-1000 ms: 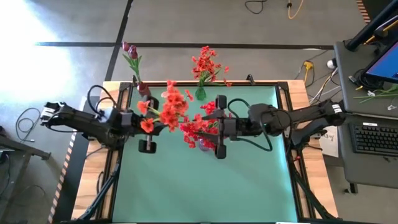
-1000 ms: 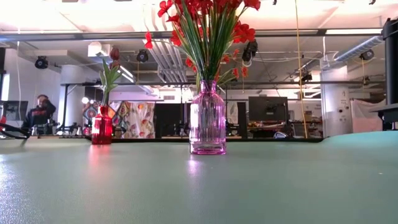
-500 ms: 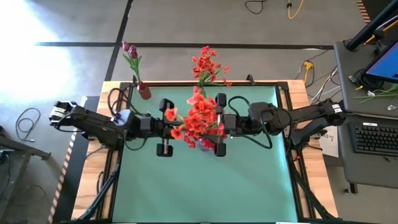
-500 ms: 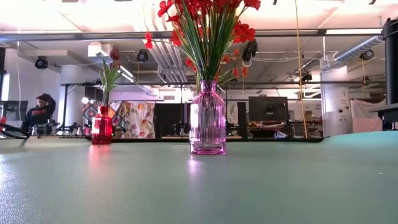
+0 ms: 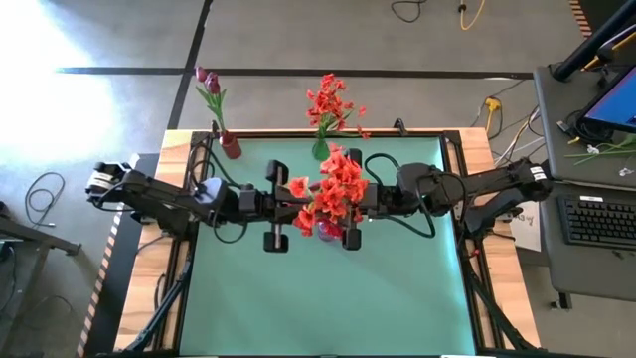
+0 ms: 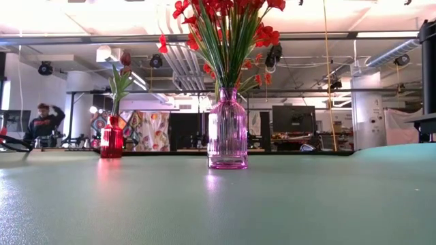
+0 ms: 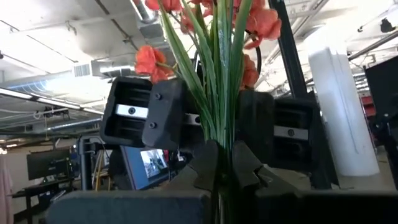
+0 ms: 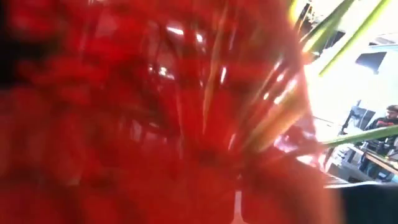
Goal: Sort flowers into vase by color
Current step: Put the orange flowers into the green vase
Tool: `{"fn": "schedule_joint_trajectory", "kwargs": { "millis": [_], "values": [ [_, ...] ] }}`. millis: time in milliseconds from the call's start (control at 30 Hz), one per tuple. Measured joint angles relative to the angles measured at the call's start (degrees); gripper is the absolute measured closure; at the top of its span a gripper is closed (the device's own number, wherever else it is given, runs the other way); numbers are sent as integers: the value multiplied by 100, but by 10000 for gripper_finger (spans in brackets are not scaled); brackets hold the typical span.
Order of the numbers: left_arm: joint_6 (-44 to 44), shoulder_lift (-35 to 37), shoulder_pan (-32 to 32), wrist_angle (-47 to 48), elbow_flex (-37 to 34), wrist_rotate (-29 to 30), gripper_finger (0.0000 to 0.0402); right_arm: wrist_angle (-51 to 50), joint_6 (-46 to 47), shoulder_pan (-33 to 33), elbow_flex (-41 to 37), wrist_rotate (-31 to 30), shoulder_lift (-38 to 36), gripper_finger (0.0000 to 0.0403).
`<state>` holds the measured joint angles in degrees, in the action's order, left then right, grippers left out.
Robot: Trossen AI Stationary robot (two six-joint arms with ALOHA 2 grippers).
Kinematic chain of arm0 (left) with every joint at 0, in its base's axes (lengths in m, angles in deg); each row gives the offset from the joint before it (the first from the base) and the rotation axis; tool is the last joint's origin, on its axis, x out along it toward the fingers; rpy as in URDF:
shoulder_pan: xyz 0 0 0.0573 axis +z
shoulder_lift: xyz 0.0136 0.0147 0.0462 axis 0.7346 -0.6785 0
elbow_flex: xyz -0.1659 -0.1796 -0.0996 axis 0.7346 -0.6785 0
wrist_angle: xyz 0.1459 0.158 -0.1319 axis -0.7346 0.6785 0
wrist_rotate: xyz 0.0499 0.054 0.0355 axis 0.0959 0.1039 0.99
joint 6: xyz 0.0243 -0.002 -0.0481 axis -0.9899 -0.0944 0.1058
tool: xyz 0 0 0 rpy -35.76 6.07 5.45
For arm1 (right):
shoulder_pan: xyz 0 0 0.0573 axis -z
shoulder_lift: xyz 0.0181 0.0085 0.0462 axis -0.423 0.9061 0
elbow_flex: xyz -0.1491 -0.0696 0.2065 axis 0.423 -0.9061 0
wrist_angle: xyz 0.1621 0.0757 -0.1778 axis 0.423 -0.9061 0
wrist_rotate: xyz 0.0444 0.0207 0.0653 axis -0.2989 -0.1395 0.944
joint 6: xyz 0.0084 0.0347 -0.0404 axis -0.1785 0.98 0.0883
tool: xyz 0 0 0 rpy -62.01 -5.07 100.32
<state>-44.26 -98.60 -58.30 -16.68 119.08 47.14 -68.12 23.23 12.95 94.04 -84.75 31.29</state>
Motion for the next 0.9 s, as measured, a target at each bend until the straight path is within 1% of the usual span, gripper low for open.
{"fn": "schedule_joint_trajectory", "kwargs": {
  "millis": [67, 167, 267, 333, 467, 633, 767, 900],
  "values": [
    [21, 23, 0, -6, 0, 14, 401, 1, -2, 0, 0, 2, 0, 272],
    [121, 43, -2, -1, 0, 205, 400, 1, -36, 0, 0, 22, 0, 320],
    [134, 43, -2, 63, 0, 294, 389, -5, -49, 0, -1, 21, 2, 362],
    [144, 43, -2, 69, 0, 301, 376, -5, -90, 0, 0, 23, 4, 381],
    [288, 117, -2, 156, 0, 307, 339, -1, -104, 0, -2, 23, 7, 383],
    [392, 477, -2, 628, -1, 312, 279, 194, -285, 0, -2, 23, 2, 381],
    [394, 990, -2, 1385, 4, 310, 242, 606, -672, 11, 0, -7, -79, 383],
    [381, 1568, -2, 2428, 25, 310, 222, 733, -1191, 142, 128, -199, -148, 384]
  ]
}}
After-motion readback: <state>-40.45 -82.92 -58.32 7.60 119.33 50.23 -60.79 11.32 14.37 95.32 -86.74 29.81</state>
